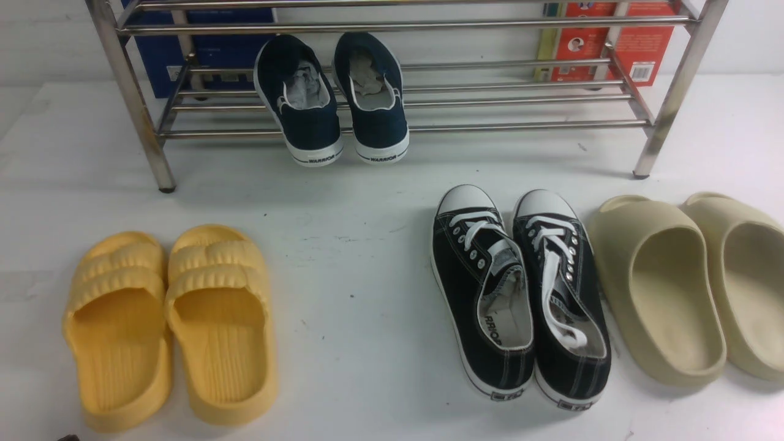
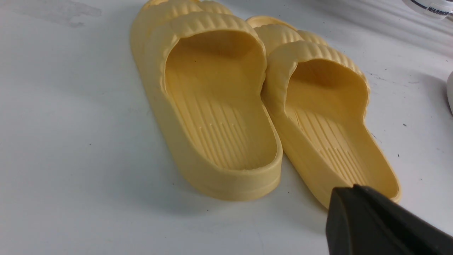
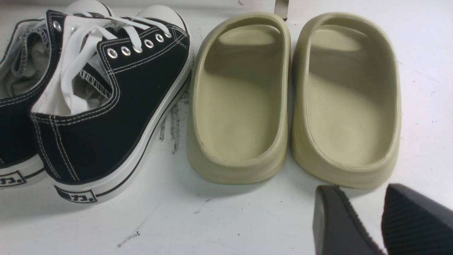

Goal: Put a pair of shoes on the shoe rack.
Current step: Use the right arm to grab the shoe closest to it

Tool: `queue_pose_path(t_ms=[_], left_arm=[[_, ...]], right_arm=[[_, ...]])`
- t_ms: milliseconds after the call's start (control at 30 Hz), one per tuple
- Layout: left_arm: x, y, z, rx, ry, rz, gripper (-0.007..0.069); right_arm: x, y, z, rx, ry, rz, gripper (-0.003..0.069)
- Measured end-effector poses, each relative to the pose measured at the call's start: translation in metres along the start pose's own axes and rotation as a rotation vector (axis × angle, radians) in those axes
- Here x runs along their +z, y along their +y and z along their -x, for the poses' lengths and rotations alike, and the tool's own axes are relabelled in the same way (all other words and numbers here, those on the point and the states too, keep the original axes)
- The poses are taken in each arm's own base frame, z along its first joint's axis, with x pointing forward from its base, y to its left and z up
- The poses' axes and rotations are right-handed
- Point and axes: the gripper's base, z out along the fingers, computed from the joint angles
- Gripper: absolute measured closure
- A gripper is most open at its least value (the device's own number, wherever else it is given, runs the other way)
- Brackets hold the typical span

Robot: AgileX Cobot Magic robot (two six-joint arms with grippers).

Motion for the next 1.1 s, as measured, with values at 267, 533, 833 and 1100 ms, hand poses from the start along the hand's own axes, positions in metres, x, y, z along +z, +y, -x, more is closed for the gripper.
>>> queue_pose_path(t_ms=[267, 533, 833, 1100], left_arm=[[0.0, 0.0, 0.0, 0.0, 0.0, 0.0, 0.0626], [0.0, 0.0, 0.0, 0.0, 0.0, 0.0, 0.0625], [0.0, 0.0, 0.0, 0.0, 0.0, 0.0, 0.0625], [0.0, 0.0, 0.0, 0.0, 0.0, 0.0, 0.0625]], right_arm=[[0.0, 0.0, 0.0, 0.0, 0.0, 0.0, 0.0419], [0.001, 0.001, 0.005, 0.113, -0.078, 0.014, 0.0419], [-0.006, 0.004, 0.03, 0.653, -0.253, 0.132, 0.0424], [-0.021, 0.023, 0.103, 0.382, 0.21, 0.17, 0.0526]])
